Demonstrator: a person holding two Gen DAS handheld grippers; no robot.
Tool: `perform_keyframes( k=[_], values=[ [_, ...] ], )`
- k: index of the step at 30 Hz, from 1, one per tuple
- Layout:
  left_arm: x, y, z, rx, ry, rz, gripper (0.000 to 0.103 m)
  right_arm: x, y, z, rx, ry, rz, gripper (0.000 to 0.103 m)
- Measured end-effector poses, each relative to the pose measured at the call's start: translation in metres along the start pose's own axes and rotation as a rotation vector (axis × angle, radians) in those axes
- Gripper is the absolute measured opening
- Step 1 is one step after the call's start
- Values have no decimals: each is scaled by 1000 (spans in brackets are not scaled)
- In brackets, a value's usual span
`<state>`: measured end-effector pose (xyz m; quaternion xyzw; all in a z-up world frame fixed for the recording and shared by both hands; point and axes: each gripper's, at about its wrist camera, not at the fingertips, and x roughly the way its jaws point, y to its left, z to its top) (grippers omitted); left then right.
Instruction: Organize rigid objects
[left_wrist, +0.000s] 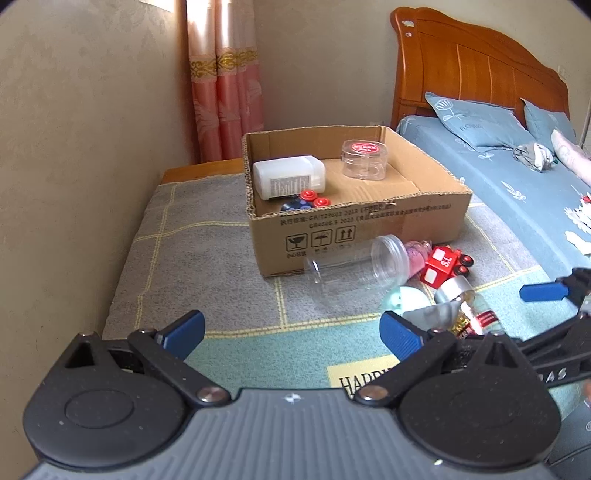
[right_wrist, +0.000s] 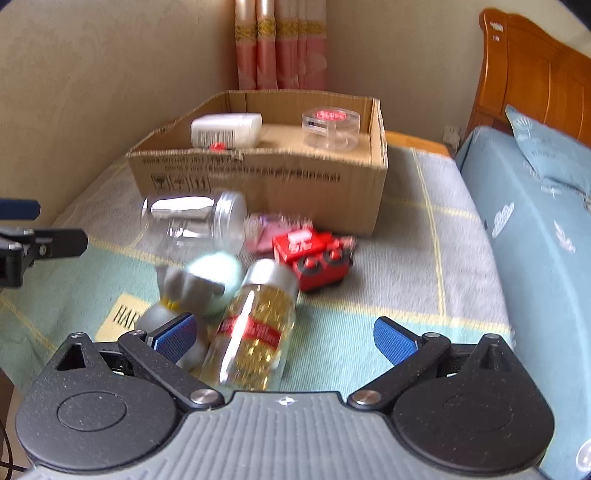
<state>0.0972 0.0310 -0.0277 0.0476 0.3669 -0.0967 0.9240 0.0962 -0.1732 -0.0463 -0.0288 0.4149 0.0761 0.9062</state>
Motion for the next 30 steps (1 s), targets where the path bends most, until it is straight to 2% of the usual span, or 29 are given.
perform_keyframes(
  k=[6,13,16,24,30],
  values=[
    [1,-14,-2,36,19,-40,100,-3,-2,-14,3,2,-43,103],
    [10,-46,-5,110,54,-97,100,3,-23,-32,9,28,-126,103],
    [16,-60,-6,139,65,-129,100,4,-36,-41,67,19,-84,103],
    [40,-87,-6,163,81,-156,100,2,-37,-48,38,-27,-73,103],
    [49,-87,-14,162,109,-103,100,-1,-38,-53,25,-38,-63,103]
  ],
)
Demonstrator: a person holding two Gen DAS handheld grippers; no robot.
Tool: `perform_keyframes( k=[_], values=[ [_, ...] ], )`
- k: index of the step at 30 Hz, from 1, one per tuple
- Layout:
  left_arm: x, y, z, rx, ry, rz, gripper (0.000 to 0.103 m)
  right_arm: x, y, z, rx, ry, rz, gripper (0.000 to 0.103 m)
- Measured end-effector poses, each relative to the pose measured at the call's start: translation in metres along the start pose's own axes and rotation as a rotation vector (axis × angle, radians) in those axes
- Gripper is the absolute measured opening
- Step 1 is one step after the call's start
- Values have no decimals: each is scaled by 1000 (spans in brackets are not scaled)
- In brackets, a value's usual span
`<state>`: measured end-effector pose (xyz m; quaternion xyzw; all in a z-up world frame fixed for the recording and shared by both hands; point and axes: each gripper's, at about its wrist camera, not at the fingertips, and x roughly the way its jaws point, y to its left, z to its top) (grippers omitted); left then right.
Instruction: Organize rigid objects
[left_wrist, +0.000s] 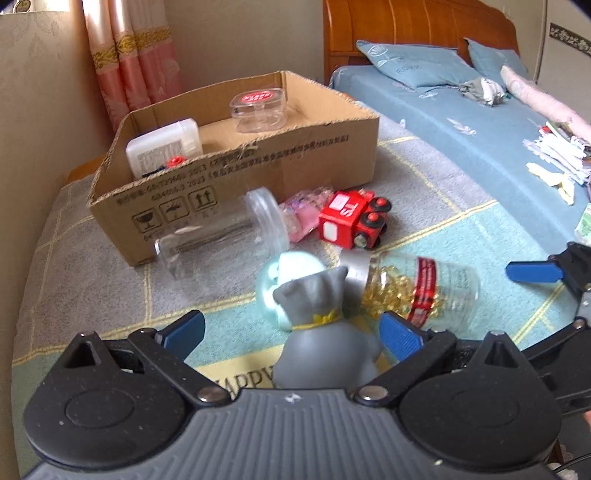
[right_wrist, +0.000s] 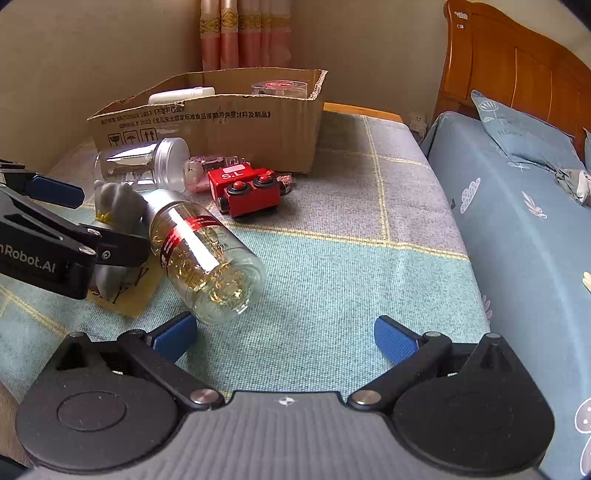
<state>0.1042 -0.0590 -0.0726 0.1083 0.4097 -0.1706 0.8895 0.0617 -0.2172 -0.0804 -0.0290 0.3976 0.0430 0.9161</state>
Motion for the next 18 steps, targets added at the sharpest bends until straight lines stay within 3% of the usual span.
perform_keyframes(
  k=[10,18],
  values=[
    [-16,29,-23,-35,17,19,101,-2,-3,-4,-21,-15,20,103],
    [-11,58,-33,-62,35,97,101,-1,-3,-4,-25,-30,26,103]
  ],
)
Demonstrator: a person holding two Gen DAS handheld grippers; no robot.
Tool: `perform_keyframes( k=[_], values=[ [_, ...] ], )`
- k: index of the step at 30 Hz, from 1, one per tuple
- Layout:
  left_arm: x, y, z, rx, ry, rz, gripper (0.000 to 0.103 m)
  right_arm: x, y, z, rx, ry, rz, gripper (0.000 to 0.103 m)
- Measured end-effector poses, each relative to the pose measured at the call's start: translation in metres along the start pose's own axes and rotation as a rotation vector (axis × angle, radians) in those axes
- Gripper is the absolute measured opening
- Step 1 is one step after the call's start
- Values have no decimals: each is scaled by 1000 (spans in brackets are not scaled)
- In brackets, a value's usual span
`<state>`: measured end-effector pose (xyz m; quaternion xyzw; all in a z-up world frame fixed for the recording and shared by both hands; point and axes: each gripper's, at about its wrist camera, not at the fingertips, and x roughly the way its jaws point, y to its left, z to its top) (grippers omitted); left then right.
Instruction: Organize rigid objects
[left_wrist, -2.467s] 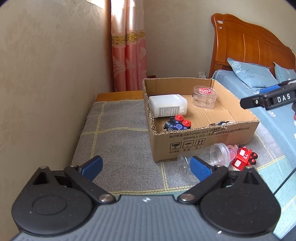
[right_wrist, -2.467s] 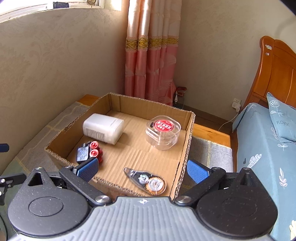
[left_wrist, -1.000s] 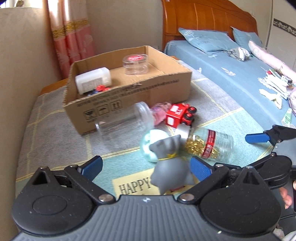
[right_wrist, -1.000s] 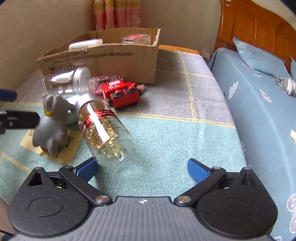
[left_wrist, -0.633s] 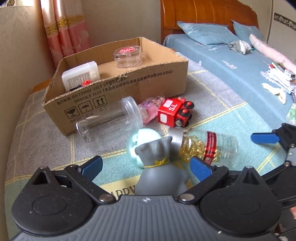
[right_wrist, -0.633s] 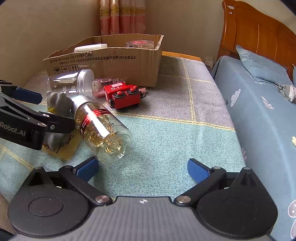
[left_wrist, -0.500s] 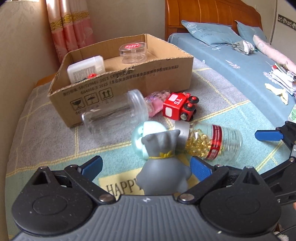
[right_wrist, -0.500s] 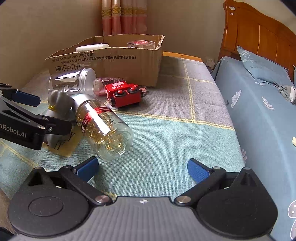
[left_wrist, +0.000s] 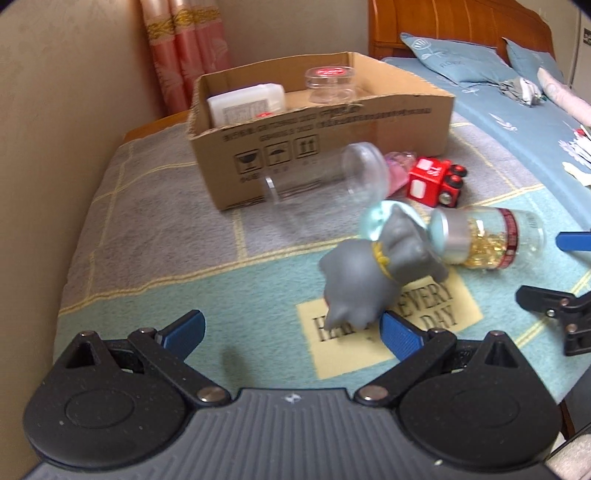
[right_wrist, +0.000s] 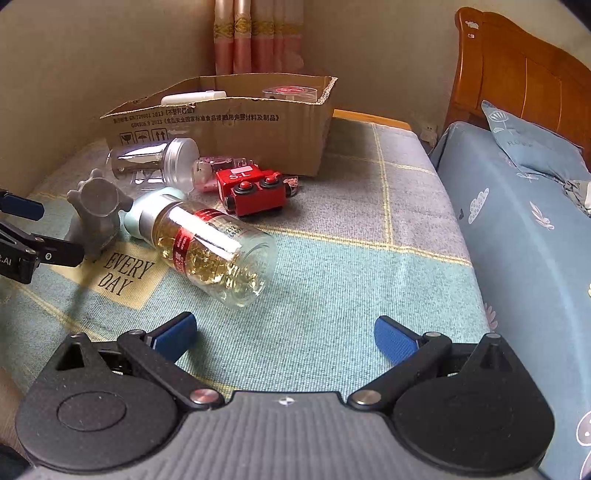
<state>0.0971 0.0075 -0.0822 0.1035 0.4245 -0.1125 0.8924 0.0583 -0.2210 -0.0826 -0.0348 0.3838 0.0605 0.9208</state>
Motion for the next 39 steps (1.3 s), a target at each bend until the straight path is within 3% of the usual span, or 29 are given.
perform_keyframes(
  k=[4,11,15,25,27,31,35,39],
  values=[
    [2,3,-2,16,3,8,100,0,1,-2,6,-19,-7,103],
    [-26,-14,-10,70,-76,-185,100,0,1,-2,0,-29,-2,103],
    [-35,-22,-1,88,-131,-230,100,0,2,-4,4,-45,-6,103],
    [-1,-36,7,48,-97,-194,99,-2,4,-10,13,-85,-18,103],
    [4,-33,8,27,-89,-210,96,-2,4,-10,14,-88,-19,103],
    [8,-26,6,-13,-82,-276,73,-2,4,-10,14,-89,-19,103],
    [2,-22,5,-12,-83,-197,73,-2,5,-10,13,-78,-18,103],
    [-8,-13,2,11,-90,-88,73,-5,12,-2,2,-8,8,103]
  ],
)
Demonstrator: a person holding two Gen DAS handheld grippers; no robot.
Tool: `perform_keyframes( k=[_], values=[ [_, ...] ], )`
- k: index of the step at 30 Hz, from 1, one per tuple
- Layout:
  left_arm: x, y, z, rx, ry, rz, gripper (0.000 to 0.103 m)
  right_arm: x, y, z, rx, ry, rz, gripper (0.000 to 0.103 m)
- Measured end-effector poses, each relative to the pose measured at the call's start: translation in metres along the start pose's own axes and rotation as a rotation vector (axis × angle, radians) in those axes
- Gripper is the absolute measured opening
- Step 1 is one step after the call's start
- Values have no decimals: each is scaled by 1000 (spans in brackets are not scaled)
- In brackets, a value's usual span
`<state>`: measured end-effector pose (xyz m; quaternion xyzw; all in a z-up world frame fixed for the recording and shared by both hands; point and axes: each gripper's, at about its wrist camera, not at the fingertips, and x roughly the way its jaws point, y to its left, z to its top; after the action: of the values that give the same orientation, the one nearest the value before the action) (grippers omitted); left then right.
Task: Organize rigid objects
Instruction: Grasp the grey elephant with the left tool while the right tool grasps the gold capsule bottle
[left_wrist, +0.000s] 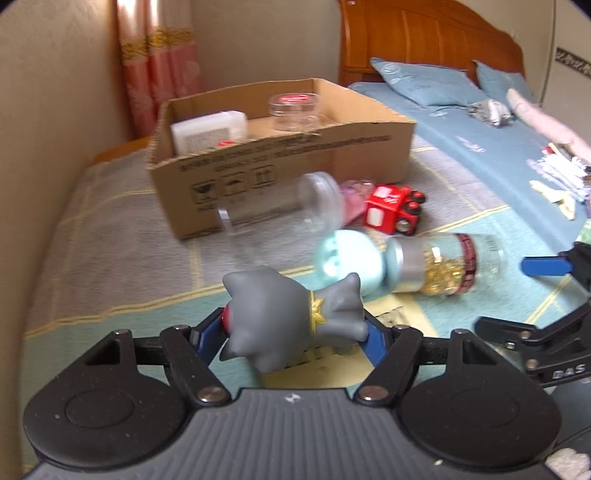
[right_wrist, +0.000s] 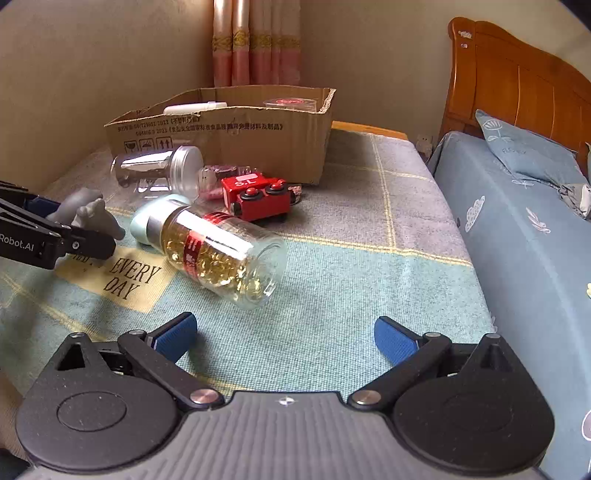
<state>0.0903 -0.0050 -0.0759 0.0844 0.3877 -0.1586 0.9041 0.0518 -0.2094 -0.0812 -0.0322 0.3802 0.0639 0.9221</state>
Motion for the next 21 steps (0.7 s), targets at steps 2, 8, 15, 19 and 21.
perform_keyframes(
  k=[2,8,15,19,21],
  values=[
    [-2,7,-3,-5,4,50,73,-5,5,4,13,12,61,103],
    [-4,23,-15,-59,23,119,73,-4,25,20,55,37,170,103],
    [-9,35,-21,-103,13,123,73,10,36,45,67,33,110,103],
    [-9,39,-22,-117,14,123,73,22,40,57,73,49,58,103],
    [-8,40,-23,-119,18,121,73,29,45,62,69,57,20,103]
  ],
)
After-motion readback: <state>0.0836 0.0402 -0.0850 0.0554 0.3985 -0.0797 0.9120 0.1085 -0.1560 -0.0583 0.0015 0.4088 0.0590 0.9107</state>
